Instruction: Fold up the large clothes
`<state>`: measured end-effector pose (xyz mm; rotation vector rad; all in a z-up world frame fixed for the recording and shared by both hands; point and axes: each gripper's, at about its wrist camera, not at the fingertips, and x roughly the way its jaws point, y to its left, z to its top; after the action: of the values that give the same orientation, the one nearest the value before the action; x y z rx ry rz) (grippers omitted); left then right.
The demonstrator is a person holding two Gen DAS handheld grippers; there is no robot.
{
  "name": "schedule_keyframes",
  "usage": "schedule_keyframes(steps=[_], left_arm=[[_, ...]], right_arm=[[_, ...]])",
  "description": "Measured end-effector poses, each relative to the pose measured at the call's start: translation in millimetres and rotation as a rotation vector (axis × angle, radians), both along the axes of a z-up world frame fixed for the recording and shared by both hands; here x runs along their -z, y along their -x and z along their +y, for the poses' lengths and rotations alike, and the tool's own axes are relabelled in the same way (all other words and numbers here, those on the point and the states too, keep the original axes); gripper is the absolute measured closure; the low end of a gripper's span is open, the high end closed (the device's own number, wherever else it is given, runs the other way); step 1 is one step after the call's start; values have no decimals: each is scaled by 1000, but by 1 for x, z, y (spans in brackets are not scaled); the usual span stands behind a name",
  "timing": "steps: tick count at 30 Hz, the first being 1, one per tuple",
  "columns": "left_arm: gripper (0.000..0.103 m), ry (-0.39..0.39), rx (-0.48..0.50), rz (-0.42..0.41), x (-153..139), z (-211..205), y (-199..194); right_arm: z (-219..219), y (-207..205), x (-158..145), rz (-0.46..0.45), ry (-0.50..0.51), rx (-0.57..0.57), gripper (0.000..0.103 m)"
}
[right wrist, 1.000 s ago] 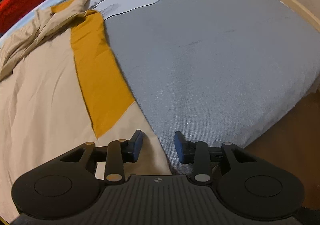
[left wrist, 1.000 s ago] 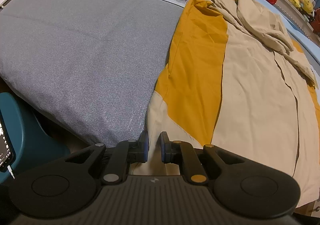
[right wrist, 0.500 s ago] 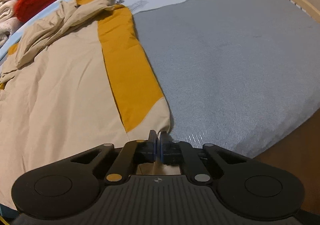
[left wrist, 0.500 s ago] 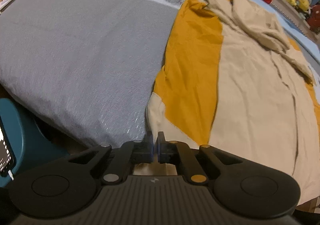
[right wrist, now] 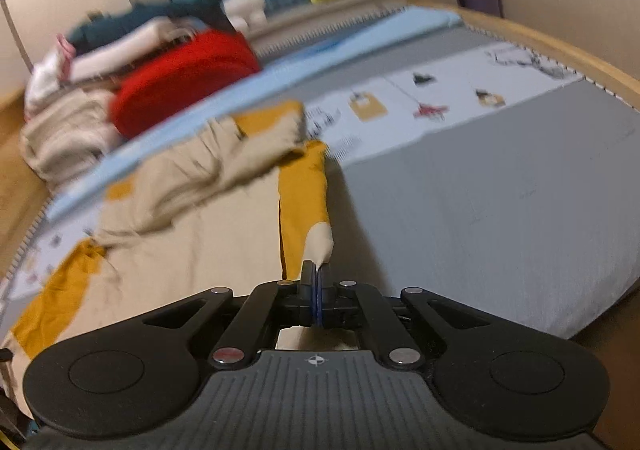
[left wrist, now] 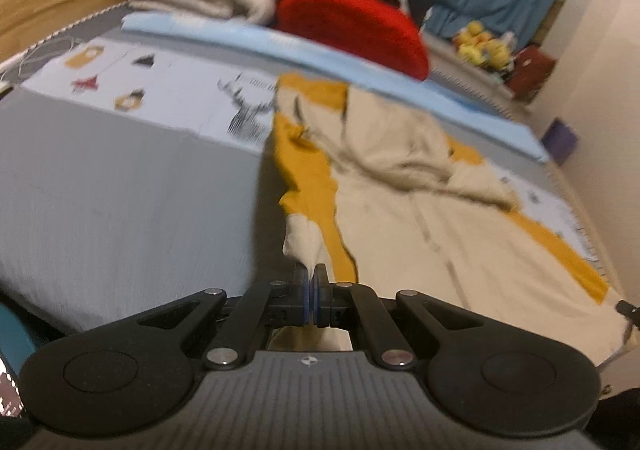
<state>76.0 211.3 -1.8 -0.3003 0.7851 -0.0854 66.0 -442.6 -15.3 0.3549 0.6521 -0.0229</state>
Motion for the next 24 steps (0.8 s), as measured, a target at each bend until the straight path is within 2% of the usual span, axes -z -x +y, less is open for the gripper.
schedule_keyframes(steps=[7, 10, 13, 16, 18, 21, 24], left_arm=[[103, 98, 68, -15, -63, 25, 47], [103, 136, 80, -11, -82, 39, 71], [102, 177, 64, 5, -84, 52, 75], [102, 192, 39, 39, -66, 55, 51], [102, 200, 8, 84, -47, 57, 23], [102, 240, -34, 146, -14, 58, -43], [99, 240, -79, 161, 7, 53, -109]], right_arm=[[-12, 56, -53, -92, -57, -65, 103], [-25, 87, -70, -116, -104, -65, 103], [-38, 107, -77, -128, -133, -49, 103], [-46, 102, -74, -113, -166, -19, 103], [-48, 82, -66, -95, -163, -11, 103], [-48, 27, -53, -59, -168, 0, 103], [-42, -41, -45, -42, -155, -7, 103]])
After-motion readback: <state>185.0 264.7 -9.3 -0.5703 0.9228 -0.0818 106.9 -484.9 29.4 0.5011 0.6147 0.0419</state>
